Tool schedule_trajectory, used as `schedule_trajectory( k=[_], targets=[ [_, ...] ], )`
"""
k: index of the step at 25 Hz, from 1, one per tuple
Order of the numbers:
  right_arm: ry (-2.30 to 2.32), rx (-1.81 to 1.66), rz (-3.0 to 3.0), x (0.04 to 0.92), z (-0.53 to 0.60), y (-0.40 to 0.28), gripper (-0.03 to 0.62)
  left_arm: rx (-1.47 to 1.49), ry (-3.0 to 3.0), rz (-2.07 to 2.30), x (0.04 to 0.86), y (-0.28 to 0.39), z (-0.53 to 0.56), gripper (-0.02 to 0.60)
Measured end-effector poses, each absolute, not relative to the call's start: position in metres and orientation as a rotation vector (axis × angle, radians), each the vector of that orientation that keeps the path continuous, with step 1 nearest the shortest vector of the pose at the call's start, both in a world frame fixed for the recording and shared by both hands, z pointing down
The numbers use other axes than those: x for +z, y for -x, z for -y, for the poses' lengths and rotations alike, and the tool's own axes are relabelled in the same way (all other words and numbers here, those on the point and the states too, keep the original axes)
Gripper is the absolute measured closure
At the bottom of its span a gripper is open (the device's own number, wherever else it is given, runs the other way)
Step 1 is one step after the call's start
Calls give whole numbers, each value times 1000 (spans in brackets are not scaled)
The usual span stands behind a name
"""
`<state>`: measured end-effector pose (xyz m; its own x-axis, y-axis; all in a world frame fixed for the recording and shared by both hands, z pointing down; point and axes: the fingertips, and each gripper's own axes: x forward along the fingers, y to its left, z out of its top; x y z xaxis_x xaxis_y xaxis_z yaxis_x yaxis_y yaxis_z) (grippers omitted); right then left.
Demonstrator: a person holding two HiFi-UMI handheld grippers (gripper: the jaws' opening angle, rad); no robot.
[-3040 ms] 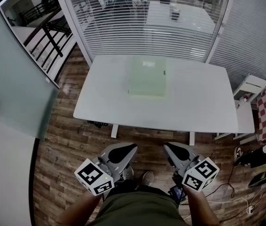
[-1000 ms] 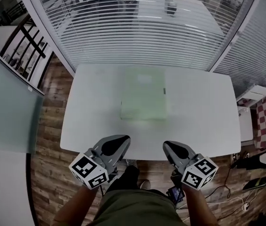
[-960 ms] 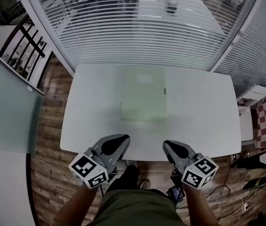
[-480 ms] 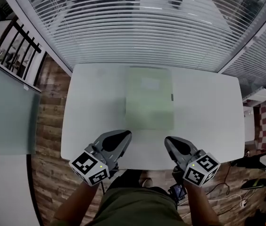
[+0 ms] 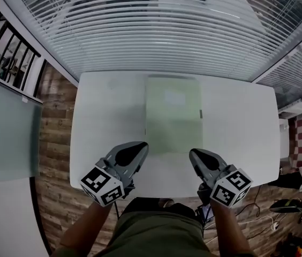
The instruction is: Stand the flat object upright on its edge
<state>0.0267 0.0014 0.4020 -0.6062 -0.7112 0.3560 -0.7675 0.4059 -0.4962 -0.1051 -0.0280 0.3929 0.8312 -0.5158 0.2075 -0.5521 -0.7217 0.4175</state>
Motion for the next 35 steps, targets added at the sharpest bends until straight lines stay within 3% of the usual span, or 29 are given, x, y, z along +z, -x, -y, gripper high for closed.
schedule_trajectory(
  k=[35],
  targets=[
    [-1353,991,2416,505,96,-104,579,312,-2342,1011,502,86,118,563]
  ],
)
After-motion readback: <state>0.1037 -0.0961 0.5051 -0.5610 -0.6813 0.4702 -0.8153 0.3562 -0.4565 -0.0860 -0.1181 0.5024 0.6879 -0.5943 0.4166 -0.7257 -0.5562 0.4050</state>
